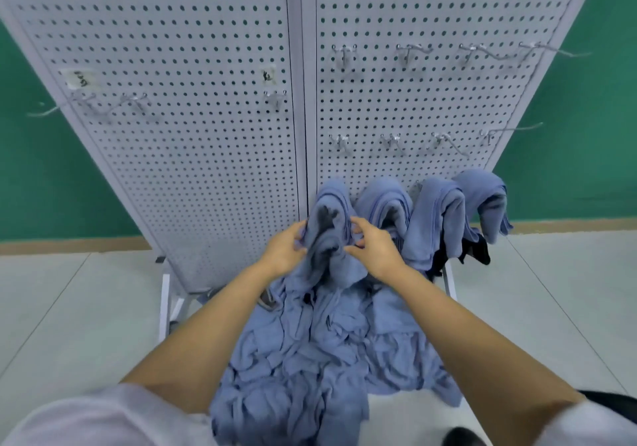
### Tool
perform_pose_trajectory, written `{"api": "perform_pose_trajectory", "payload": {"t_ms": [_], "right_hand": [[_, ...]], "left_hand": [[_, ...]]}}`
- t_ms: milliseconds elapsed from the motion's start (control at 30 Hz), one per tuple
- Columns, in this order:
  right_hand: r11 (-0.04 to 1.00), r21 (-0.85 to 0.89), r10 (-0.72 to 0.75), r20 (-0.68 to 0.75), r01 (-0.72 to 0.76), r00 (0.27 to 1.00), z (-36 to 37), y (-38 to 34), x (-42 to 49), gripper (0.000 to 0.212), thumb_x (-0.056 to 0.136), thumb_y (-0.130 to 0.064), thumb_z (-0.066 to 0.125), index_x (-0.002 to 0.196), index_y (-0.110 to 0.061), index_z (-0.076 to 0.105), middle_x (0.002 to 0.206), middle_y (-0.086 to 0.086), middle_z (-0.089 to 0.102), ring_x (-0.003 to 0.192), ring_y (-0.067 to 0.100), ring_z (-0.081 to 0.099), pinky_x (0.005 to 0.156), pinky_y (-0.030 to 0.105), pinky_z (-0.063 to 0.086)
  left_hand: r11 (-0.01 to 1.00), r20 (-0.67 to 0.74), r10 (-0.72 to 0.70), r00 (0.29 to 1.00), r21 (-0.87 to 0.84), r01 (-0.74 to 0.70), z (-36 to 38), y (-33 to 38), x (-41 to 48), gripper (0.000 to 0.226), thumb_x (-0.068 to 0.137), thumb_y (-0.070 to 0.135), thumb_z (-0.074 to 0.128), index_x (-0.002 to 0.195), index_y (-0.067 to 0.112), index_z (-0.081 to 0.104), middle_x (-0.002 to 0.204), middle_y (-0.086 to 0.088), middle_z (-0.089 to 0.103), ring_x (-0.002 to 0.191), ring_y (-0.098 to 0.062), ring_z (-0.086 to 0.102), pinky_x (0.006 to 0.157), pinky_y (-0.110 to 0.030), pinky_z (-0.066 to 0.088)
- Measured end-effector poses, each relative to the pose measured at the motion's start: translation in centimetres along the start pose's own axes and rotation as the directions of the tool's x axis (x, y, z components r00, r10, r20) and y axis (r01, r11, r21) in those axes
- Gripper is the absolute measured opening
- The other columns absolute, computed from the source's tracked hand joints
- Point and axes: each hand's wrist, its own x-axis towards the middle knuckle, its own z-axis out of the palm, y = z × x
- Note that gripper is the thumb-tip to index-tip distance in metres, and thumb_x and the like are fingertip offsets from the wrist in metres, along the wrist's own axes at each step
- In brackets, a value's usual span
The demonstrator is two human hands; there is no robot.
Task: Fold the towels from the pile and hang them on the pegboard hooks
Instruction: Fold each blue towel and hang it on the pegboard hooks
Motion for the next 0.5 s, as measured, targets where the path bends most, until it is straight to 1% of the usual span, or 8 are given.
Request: {"api": "perform_pose_trajectory", "payload": {"t_ms": [67, 167, 233, 333, 400, 500], "right_hand": [[1.000, -0.008, 0.011, 0.064, -0.010, 0.998, 0.8, 0.5, -2.7, 0.057, 0.094, -0.017, 0.060, 0.145, -0.012, 0.036, 0.138, 0.011, 0.051, 0.111, 0.029, 0.057, 0.099, 0.043, 0.045], [0.998, -0.017, 0.064, 0.171, -0.062, 0.983, 3.2, 1.5, -6.5, 0.046, 0.094, -0.016, 0.061, 0.137, -0.010, 0.046, 0.132, 0.012, 0.054, 0.116, 0.027, 0.054, 0.102, 0.038, 0.044], [0.997, -0.027, 0.079, 0.236, -0.074, 0.968, 5.3, 2.6, -8.7, 0.040, 0.094, -0.016, 0.060, 0.132, -0.008, 0.050, 0.128, 0.011, 0.056, 0.115, 0.026, 0.054, 0.101, 0.035, 0.044], [0.995, -0.037, 0.095, 0.288, -0.088, 0.953, 8.5, 4.8, -11.4, 0.033, 0.093, -0.017, 0.062, 0.124, -0.007, 0.056, 0.123, 0.011, 0.059, 0.110, 0.025, 0.056, 0.099, 0.036, 0.046], [0.994, -0.053, 0.111, 0.316, -0.099, 0.942, 10.4, 6.4, -12.6, 0.031, 0.093, -0.017, 0.063, 0.122, -0.007, 0.057, 0.120, 0.010, 0.060, 0.109, 0.025, 0.057, 0.098, 0.036, 0.046], [0.990, -0.084, 0.134, 0.340, -0.112, 0.931, 12.7, 8.5, -13.1, 0.028, 0.093, -0.018, 0.062, 0.119, -0.008, 0.059, 0.116, 0.010, 0.062, 0.105, 0.024, 0.058, 0.095, 0.037, 0.047]], "left_hand": [[0.997, 0.018, -0.073, 0.997, 0.004, 0.073, 0.7, -1.1, -2.3, 0.053, 0.096, 0.006, 0.051, 0.145, 0.012, 0.033, 0.141, -0.016, 0.044, 0.120, -0.032, 0.051, 0.101, -0.040, 0.044], [0.990, 0.062, -0.135, 0.989, -0.019, 0.136, 2.9, -3.2, -6.3, 0.045, 0.097, 0.007, 0.052, 0.140, 0.006, 0.040, 0.136, -0.017, 0.047, 0.120, -0.032, 0.050, 0.103, -0.039, 0.042], [0.986, 0.069, -0.165, 0.984, -0.015, 0.166, 5.0, -5.0, -8.7, 0.039, 0.097, 0.007, 0.051, 0.135, 0.005, 0.046, 0.132, -0.018, 0.051, 0.118, -0.032, 0.051, 0.102, -0.038, 0.043], [0.969, 0.101, -0.244, 0.965, -0.022, 0.247, 8.4, -7.8, -11.6, 0.031, 0.098, 0.006, 0.048, 0.129, 0.003, 0.051, 0.129, -0.017, 0.054, 0.112, -0.027, 0.052, 0.101, -0.034, 0.042], [0.953, 0.106, -0.296, 0.949, -0.040, 0.301, 10.7, -9.6, -12.9, 0.028, 0.099, 0.005, 0.044, 0.125, 0.001, 0.054, 0.127, -0.019, 0.055, 0.106, -0.027, 0.054, 0.097, -0.033, 0.044], [0.931, 0.133, -0.356, 0.925, -0.032, 0.363, 13.6, -12.2, -14.0, 0.029, 0.100, 0.006, 0.042, 0.126, 0.001, 0.054, 0.128, -0.017, 0.055, 0.112, -0.031, 0.054, 0.092, -0.029, 0.044]]}}
